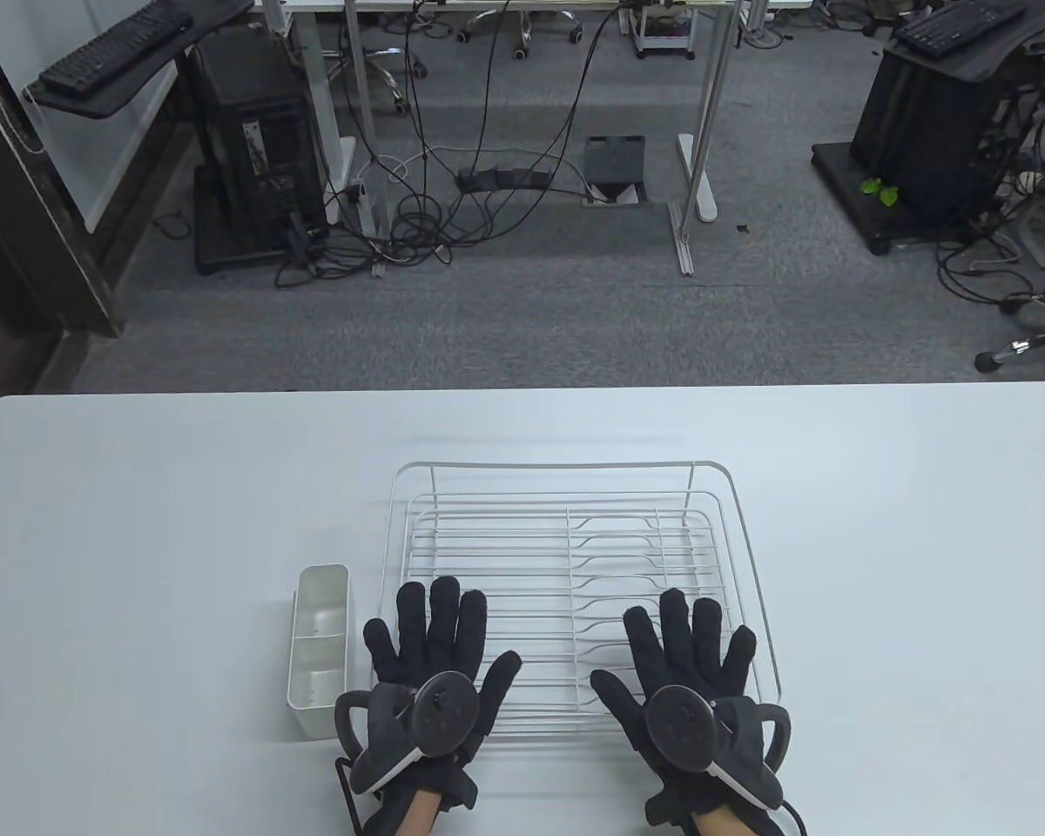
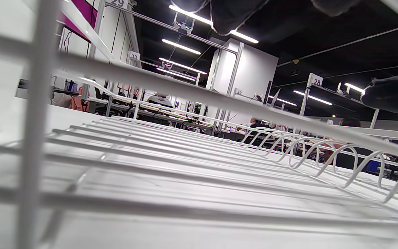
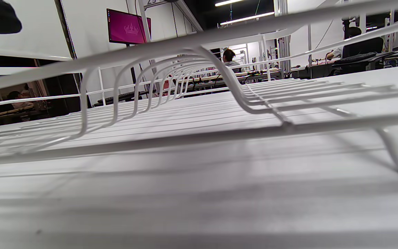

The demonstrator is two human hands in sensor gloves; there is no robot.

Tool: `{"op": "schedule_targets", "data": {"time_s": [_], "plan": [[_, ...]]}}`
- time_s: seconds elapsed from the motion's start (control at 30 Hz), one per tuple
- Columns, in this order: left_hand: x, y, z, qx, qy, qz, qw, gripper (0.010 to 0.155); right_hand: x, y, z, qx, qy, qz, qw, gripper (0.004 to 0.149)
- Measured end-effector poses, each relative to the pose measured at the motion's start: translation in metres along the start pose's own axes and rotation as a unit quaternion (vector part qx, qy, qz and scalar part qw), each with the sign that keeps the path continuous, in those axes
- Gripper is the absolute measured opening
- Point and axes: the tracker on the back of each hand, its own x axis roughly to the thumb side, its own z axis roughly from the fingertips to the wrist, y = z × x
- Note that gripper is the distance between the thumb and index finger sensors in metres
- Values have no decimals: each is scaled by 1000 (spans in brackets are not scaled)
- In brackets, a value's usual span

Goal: Hang the cutlery bin on dish rack (Opening facing upward)

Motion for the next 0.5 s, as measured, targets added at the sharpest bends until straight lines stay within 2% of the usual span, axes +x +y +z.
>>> {"op": "schedule_targets", "data": {"time_s": [0.2, 0.37, 0.5], "plan": [[-2, 6, 2, 20, 4, 27, 999, 80, 0, 0, 0, 0, 0, 0, 1000, 80], [-13, 23, 7, 72, 19, 40, 996, 80, 0, 0, 0, 1, -1, -1, 1000, 80], [-31, 37, 15, 117, 53, 75, 989, 80, 0, 0, 0, 1, -1, -1, 1000, 80]]}}
